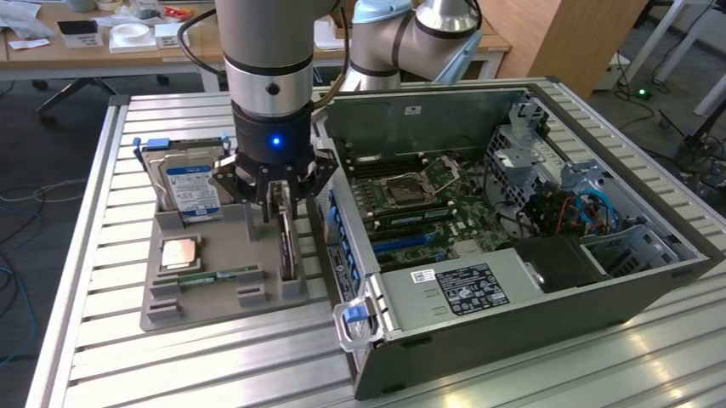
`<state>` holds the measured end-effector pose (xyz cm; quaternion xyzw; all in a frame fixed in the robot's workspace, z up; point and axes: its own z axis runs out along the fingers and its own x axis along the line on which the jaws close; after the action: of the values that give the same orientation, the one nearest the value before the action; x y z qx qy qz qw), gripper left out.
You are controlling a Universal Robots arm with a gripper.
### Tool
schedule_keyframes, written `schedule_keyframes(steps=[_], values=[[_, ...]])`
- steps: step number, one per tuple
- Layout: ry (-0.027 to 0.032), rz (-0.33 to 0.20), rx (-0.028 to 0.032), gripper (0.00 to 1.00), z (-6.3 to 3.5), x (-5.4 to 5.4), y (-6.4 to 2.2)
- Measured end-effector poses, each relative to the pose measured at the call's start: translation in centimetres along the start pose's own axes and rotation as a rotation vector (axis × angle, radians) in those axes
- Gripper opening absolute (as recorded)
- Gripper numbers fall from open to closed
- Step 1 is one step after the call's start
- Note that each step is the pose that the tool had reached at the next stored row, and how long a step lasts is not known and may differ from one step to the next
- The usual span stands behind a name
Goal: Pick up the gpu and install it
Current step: 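Pick up the gpu and move the gpu toward the slot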
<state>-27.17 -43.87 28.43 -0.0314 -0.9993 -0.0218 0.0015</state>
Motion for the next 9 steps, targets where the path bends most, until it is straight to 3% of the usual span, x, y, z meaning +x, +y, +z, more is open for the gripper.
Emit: schedule_keyframes(steps=[9], values=[[0.0000,0.000,-0.0001,0.42,0.00,0.00,0.00]])
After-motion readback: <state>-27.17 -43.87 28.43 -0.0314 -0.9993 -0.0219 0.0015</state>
